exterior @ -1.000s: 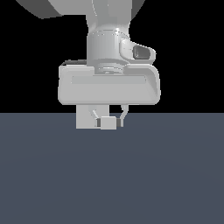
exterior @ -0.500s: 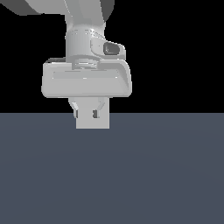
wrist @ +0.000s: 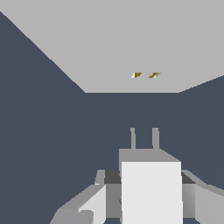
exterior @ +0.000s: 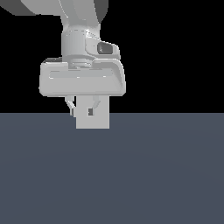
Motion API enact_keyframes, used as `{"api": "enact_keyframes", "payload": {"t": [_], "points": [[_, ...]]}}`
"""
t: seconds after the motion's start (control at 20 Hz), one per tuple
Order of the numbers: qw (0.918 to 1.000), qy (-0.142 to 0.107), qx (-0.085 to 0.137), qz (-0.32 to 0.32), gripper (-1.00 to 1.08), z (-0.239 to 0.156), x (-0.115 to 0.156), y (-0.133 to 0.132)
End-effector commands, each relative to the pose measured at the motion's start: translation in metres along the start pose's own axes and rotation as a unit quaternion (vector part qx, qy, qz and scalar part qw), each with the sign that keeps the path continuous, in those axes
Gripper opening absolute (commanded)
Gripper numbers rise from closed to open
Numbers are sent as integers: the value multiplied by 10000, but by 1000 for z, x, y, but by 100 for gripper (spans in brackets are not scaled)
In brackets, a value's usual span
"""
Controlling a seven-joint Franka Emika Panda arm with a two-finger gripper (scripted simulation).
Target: Plug the charger into the wall socket.
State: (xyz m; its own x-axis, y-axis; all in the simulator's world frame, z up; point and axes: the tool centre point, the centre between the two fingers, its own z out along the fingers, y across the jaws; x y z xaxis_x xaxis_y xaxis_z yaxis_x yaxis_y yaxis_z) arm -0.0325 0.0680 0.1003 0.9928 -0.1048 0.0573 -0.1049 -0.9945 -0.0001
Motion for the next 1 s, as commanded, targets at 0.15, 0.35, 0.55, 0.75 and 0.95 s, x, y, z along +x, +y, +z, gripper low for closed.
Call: {"api": "enact_keyframes", "payload": {"t": [0.15, 0.35, 0.55, 0.75, 0.95], "points": [[10000, 0, 0, 1, -100, 0, 0, 1], [10000, 0, 0, 1, -100, 0, 2, 1], [10000, 0, 0, 1, -100, 1, 9, 2], [10000, 0, 0, 1, -100, 2, 23, 2], [10000, 0, 0, 1, -100, 3, 38, 2]]}}
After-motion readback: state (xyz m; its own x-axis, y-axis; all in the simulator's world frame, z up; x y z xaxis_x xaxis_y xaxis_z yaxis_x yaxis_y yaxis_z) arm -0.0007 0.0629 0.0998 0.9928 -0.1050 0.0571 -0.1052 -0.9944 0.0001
